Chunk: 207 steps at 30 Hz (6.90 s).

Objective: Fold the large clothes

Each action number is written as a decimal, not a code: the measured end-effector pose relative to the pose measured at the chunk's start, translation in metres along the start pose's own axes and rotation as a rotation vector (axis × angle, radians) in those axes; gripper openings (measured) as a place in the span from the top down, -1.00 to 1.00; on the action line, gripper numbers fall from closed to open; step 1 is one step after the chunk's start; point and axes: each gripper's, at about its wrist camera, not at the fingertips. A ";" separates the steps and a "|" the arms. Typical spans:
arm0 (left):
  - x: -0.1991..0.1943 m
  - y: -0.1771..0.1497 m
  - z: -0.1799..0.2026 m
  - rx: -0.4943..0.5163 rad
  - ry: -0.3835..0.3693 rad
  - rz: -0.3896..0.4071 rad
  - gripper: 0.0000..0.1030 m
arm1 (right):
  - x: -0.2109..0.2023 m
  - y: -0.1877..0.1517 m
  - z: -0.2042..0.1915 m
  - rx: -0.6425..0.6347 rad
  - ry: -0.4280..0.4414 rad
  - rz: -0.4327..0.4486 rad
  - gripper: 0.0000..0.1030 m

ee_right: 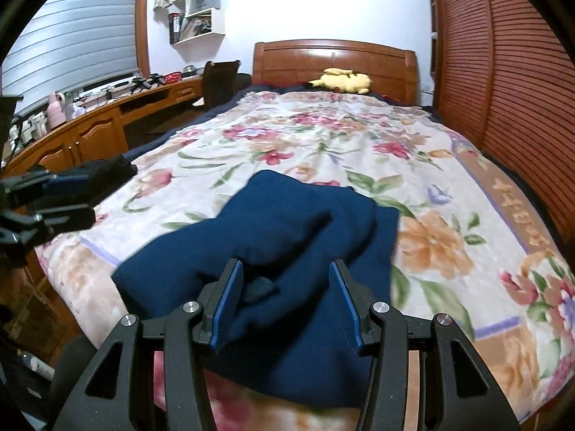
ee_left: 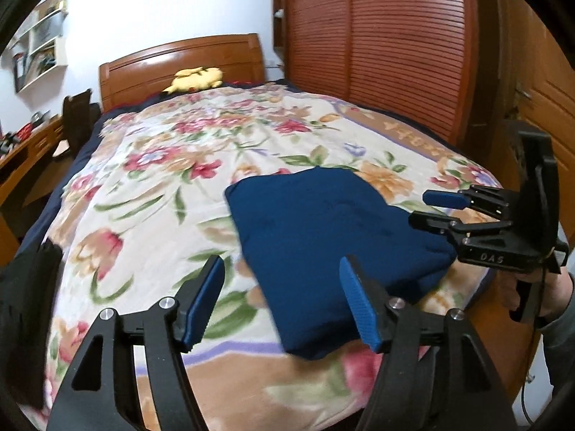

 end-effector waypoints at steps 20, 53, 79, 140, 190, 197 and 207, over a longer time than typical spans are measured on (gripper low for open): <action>-0.015 -0.061 -0.039 -0.037 0.119 0.070 -0.31 | 0.084 0.028 -0.016 0.044 0.052 -0.196 0.00; -0.004 -0.067 -0.037 -0.069 0.063 0.062 -0.40 | 0.049 0.058 0.015 -0.013 0.082 -0.070 0.84; 0.011 -0.051 -0.015 -0.043 0.030 0.067 -0.40 | 0.004 -0.017 0.020 -0.032 -0.053 -0.048 -0.01; 0.178 0.040 -0.058 -0.060 -0.135 -0.079 -0.47 | 0.040 -0.096 0.070 0.177 -0.069 -0.108 -0.08; 0.326 0.209 0.135 -0.017 -0.383 -0.053 0.86 | -0.024 -0.110 0.285 0.314 -0.291 0.206 0.73; 0.381 0.257 0.236 0.022 -0.504 -0.044 0.86 | -0.051 -0.113 0.373 0.300 -0.478 0.182 0.73; 0.441 0.247 0.295 0.071 -0.485 -0.136 0.86 | -0.043 -0.140 0.434 0.383 -0.596 0.070 0.67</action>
Point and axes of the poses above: each gripper's, at about its wrist camera, not at the fingertips, and x roughly the way its jaws point, z to its right, y to its top, and after that the axes turned 14 degrees about -y, right-handed
